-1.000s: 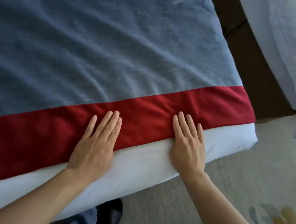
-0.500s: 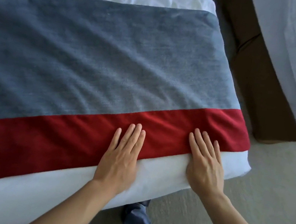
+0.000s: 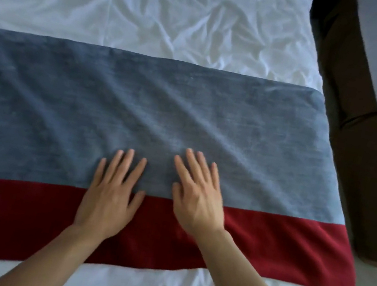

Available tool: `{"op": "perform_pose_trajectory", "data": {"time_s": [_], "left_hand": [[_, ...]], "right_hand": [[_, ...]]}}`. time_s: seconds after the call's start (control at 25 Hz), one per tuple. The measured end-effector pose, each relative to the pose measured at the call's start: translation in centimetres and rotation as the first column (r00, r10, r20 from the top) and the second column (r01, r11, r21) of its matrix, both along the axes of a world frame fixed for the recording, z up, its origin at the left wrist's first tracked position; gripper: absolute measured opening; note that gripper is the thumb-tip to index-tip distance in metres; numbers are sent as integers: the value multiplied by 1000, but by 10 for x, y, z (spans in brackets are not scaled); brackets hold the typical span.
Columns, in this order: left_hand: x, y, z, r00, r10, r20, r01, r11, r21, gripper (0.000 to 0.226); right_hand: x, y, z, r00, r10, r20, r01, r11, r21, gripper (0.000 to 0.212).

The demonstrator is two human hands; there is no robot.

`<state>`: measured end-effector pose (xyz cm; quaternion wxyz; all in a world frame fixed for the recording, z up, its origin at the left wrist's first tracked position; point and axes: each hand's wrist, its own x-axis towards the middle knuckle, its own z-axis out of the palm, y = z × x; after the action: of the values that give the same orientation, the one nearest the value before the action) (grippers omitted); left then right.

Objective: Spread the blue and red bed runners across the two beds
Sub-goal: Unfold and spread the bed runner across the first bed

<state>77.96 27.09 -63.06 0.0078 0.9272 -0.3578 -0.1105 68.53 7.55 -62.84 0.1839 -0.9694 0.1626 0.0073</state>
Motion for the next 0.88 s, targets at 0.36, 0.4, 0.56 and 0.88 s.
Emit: {"op": "perform_pose_trajectory", "data": {"time_s": [0.36, 0.4, 0.56, 0.88], "left_hand": [[60, 8, -1, 1000, -20, 8, 21, 978, -207, 65], [73, -13, 0, 997, -75, 35, 80, 973, -214, 63], [121, -11, -21, 996, -48, 72, 55, 994, -99, 66], [164, 71, -28, 986, 162, 31, -161, 987, -27, 77]], "right_hand": [[38, -11, 5, 987, -155, 42, 159, 979, -128, 65], [75, 11, 4, 994, -71, 78, 78, 993, -88, 62], [143, 34, -14, 999, 23, -48, -26, 999, -44, 62], [46, -84, -8, 887, -412, -209, 369, 904, -217, 74]]}}
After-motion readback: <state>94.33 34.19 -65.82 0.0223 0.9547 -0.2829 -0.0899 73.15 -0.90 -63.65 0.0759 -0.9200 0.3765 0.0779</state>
